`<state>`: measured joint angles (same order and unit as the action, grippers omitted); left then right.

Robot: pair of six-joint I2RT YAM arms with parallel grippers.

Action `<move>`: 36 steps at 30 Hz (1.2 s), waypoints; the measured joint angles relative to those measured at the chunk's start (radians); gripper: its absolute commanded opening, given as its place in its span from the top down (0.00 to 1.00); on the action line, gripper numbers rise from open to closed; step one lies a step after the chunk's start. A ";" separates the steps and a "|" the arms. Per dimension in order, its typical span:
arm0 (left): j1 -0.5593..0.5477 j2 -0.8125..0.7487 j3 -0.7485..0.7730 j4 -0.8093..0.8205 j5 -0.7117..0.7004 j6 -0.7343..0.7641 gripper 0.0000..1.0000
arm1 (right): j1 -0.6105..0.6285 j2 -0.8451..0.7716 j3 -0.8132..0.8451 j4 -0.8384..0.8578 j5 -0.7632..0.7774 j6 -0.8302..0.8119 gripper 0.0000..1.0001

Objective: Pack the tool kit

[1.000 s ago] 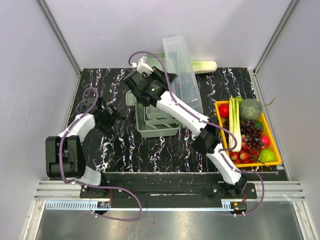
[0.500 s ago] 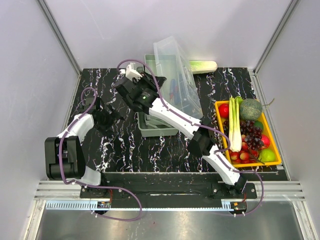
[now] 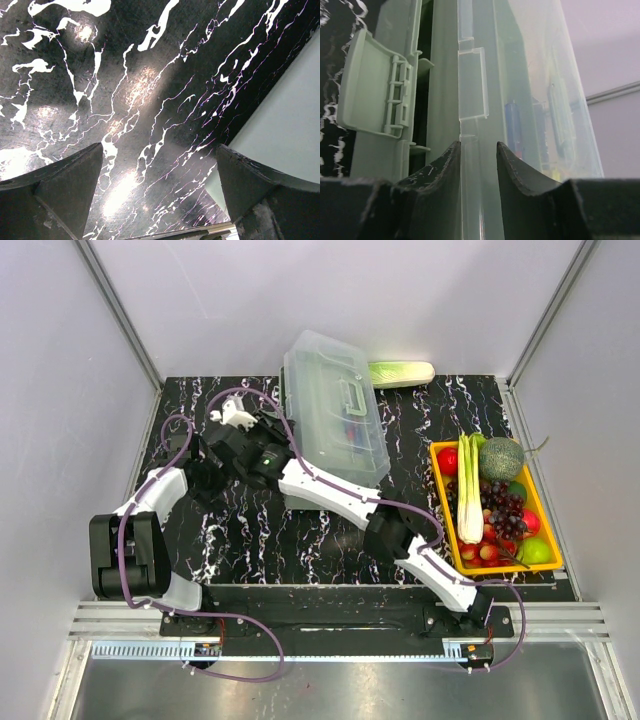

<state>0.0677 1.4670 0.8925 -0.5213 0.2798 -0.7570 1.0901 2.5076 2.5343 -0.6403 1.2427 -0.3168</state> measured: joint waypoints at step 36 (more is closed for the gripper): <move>0.051 0.060 0.061 0.023 0.067 0.064 0.01 | -0.268 -0.630 -0.414 -0.113 -0.744 0.556 0.04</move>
<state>0.1192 1.5265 0.9539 -0.4980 0.3470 -0.6933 0.8223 1.8778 2.1201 -0.7536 0.4988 0.2390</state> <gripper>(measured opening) 0.985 0.956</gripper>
